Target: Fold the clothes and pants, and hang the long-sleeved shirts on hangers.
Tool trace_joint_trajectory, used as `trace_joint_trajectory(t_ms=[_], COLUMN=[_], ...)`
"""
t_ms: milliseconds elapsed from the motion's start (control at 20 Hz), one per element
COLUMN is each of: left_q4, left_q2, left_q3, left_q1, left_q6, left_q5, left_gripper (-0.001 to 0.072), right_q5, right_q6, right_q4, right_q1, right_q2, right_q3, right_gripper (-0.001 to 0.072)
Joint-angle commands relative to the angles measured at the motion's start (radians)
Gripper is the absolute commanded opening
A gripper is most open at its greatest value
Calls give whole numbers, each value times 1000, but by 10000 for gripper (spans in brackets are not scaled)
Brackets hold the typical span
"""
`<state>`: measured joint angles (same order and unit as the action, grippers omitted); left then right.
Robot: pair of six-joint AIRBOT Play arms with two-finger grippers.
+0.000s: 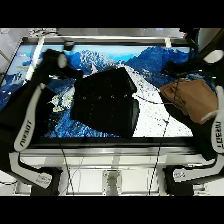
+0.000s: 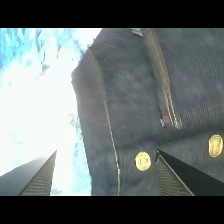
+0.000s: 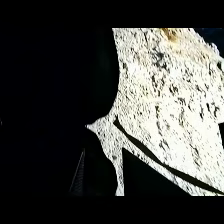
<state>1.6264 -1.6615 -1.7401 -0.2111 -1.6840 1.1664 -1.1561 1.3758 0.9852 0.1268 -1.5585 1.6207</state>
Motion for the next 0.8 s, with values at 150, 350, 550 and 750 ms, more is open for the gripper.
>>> trace_joint_trajectory(t_ms=[150,350,550,750], left_q4=[-515,-514,-494,-563], left_q2=[-134,-195,-186,-219], left_q3=[-1,-1,-1,1], left_q1=[266,251,298,311], left_q6=[149,302,320,323], left_q5=[-63,99,151,67], left_gripper=[689,688,688,688], right_q5=[233,148,-62,-103], right_q6=[66,-3,-34,-23], right_q4=[-251,-198,-144,-146], right_q1=[-96,-88,-10,30], right_q2=[-254,-303,-303,-305], right_q3=[1,7,114,158], right_gripper=[269,269,269,268])
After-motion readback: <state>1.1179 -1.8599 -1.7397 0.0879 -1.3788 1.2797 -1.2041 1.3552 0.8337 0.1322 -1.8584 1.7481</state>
